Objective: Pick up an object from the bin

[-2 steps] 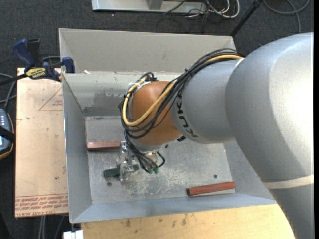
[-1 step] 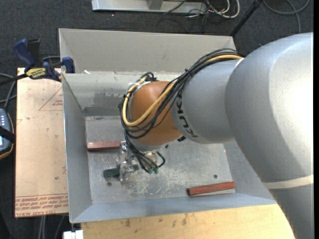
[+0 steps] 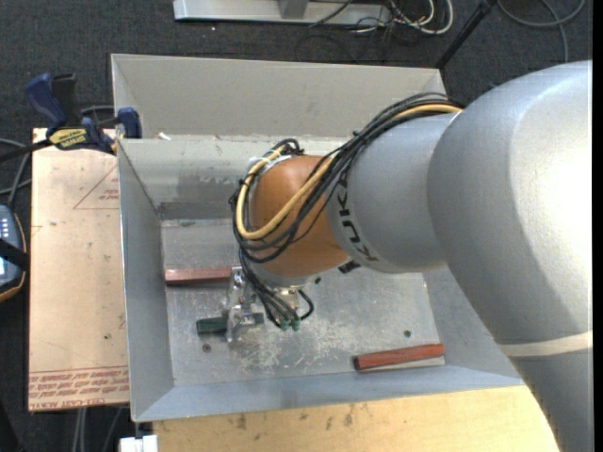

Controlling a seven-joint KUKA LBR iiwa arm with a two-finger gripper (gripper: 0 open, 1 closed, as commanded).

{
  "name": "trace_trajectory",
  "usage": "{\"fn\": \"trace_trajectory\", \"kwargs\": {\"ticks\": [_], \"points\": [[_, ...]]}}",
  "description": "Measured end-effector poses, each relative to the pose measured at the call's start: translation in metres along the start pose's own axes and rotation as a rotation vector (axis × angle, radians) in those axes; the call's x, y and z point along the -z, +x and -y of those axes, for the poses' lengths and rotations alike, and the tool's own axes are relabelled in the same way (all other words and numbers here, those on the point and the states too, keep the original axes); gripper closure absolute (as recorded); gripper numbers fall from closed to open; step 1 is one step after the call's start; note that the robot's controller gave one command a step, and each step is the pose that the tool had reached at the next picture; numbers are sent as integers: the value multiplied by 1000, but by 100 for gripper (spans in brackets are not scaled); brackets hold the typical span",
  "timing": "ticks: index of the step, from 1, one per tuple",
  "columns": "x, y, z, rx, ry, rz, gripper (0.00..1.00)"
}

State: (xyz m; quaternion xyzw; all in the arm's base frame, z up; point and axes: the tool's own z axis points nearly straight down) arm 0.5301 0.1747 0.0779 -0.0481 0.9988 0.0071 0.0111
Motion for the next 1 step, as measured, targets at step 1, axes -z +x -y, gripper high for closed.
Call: {"fn": "trace_trajectory", "kwargs": {"ticks": [1], "points": [[199,-41,1,219,10,-23,100]]}}
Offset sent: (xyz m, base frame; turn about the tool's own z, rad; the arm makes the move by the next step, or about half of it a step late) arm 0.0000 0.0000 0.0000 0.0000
